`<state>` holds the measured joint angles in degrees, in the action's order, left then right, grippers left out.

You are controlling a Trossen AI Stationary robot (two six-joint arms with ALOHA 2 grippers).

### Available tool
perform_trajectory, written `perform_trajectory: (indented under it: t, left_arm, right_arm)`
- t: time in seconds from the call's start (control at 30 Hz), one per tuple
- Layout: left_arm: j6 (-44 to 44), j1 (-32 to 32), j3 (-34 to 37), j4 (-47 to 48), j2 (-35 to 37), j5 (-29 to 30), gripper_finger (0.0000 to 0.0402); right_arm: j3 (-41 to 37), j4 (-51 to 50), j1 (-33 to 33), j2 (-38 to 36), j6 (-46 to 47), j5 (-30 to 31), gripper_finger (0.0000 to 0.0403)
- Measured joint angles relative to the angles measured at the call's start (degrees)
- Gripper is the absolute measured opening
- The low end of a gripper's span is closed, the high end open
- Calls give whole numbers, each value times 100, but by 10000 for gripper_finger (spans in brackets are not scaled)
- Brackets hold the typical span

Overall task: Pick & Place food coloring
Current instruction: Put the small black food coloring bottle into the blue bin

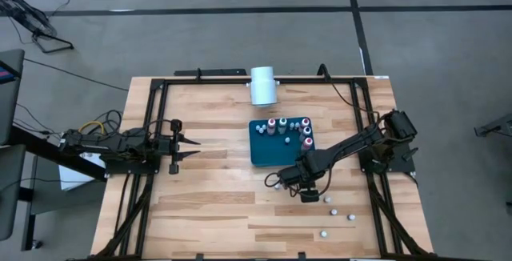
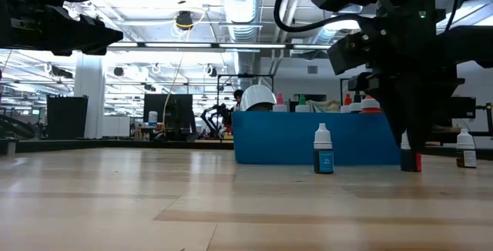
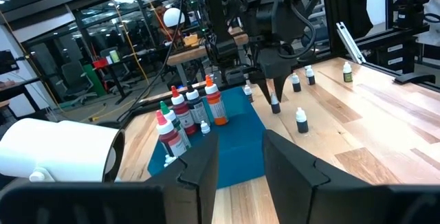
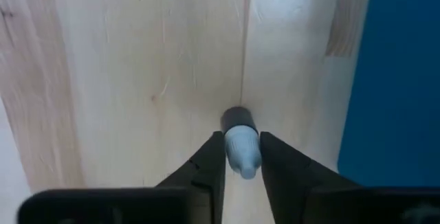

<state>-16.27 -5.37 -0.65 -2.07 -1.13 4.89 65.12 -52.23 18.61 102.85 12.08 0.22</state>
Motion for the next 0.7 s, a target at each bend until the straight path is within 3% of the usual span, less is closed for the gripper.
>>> perform_trajectory:
  t: [0.27,0.7]
  left_arm:
    - [0,-2,0,0,0,0,105]
    - [0,0,0,1,0,0,105]
  right_arm:
    - [2,46,0,-37,-33,-27,57]
    - [550,-234,4,-266,-1202,-327,57]
